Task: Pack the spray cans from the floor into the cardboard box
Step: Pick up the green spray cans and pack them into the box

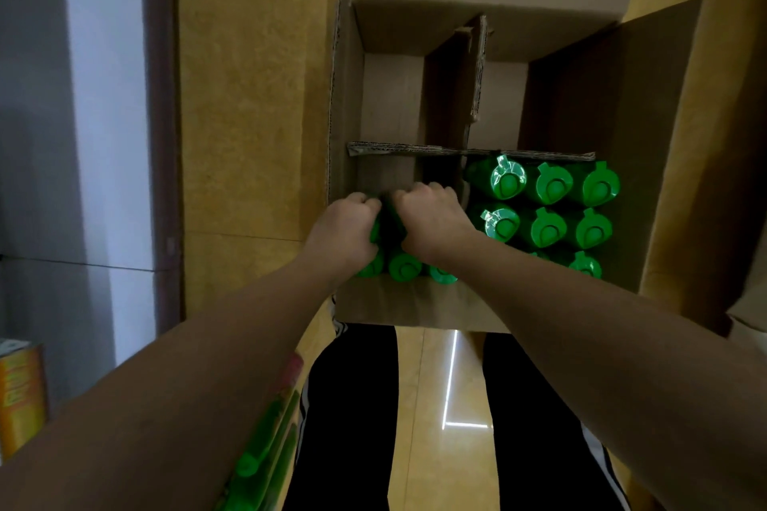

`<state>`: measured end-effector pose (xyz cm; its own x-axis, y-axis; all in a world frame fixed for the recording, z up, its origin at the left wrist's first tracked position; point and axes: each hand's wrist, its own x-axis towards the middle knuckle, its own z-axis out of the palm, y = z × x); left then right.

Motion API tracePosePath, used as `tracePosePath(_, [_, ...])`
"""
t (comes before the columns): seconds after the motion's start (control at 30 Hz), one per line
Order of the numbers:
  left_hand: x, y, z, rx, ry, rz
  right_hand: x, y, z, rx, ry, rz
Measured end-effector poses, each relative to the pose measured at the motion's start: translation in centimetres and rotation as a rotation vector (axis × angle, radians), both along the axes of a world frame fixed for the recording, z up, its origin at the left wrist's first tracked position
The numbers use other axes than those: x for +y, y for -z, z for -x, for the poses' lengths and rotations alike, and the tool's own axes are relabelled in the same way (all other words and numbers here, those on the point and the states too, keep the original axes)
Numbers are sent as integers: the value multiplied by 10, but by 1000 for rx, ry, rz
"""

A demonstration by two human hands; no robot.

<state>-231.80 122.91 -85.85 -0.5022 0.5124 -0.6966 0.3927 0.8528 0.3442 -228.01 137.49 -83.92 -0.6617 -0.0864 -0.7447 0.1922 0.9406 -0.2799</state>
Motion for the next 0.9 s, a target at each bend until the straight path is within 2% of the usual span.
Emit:
tracePosePath(0.2, [-4,27,-1,-52,-80,28,-14,36,-10,-54,13,-46])
tracePosePath(0.4, [3,40,2,-71,-44,24,-15,49,-4,-65,57,-16])
tracePosePath(0.57, [-1,36,5,-125,-113,18,-19,55,-12,-50,135,40])
tracePosePath(0.73, [-2,13,6,-170,-161,41,-10,34,-13,-113,118,62])
tracePosePath(0.9, [14,-52,15,-79,-113,128,24,-27,-11,-42,121,6])
